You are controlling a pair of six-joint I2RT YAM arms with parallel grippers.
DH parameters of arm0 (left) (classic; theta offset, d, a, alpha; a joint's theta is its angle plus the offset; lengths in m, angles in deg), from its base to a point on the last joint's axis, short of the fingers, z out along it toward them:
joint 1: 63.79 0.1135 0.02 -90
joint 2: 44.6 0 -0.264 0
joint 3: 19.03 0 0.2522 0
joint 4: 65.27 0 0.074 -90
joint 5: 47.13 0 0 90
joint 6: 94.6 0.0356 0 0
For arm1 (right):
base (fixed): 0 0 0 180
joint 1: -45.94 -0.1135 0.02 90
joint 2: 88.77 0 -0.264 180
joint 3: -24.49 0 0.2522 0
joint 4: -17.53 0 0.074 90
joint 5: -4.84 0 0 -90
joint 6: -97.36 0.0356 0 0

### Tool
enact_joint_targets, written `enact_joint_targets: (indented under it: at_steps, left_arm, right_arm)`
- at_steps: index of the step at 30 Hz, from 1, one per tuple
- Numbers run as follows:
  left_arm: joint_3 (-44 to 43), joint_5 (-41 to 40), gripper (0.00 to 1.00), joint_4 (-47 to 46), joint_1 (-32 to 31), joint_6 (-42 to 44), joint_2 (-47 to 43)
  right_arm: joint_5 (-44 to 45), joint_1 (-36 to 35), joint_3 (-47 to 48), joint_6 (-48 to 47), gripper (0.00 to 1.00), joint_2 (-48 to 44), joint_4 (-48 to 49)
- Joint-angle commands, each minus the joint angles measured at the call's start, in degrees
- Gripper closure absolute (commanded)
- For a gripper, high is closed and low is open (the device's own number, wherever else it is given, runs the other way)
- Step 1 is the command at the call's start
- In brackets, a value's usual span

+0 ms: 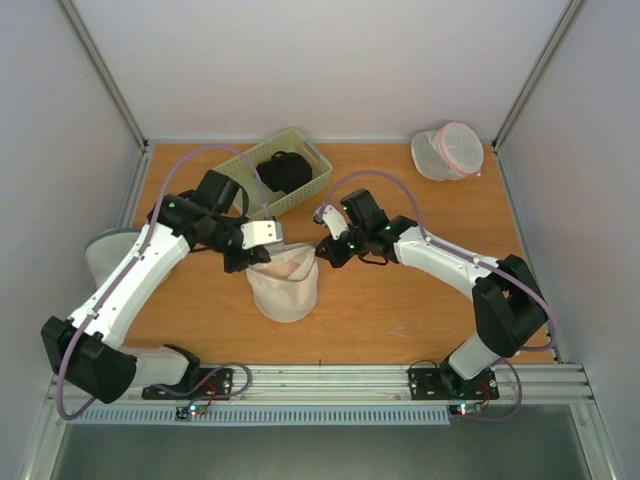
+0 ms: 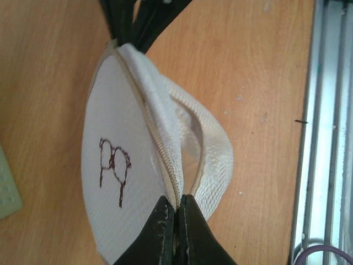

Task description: Unzip the laundry bag and remove the bra

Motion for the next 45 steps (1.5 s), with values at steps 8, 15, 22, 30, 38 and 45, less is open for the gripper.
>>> enact_joint_targets:
  at_steps: [8,15,22,30,38,45]
  left_arm:
    - [1.6,1.5,0.99,-13.0,8.3,-7.9,2.6]
    - [4.1,6.6,0.33,-3.2,9.5,5.3,3.6]
    - [5.8,1.6,0.15,1.0,6.7,12.3,-0.5]
    - [4.2,-0.2,0.17,-0.2,0.0,2.3,0.1]
    - [6.3,3.9,0.18,-1.0,-2.2,2.7,1.6]
    - [9.3,1.4,0.28,-3.7,-3.5,2.6,2.4]
  right_arm:
    - [-3.7,-9.7,-6.7,-1.8,0.99,-11.6,6.1]
    - [-1.7,-15.0,-7.8,2.3,0.99,-12.2,8.1]
    - [-1.3,-15.9,-6.5,0.1,0.99,-9.5,6.4]
    - [-1.3,-15.9,-5.9,0.8,0.99,-8.2,8.1]
    - [-2.8,-15.9,-4.2,1.6,0.99,-7.0,8.1]
    - [-2.7,-15.9,-3.7,1.2,0.99,-7.0,7.4]
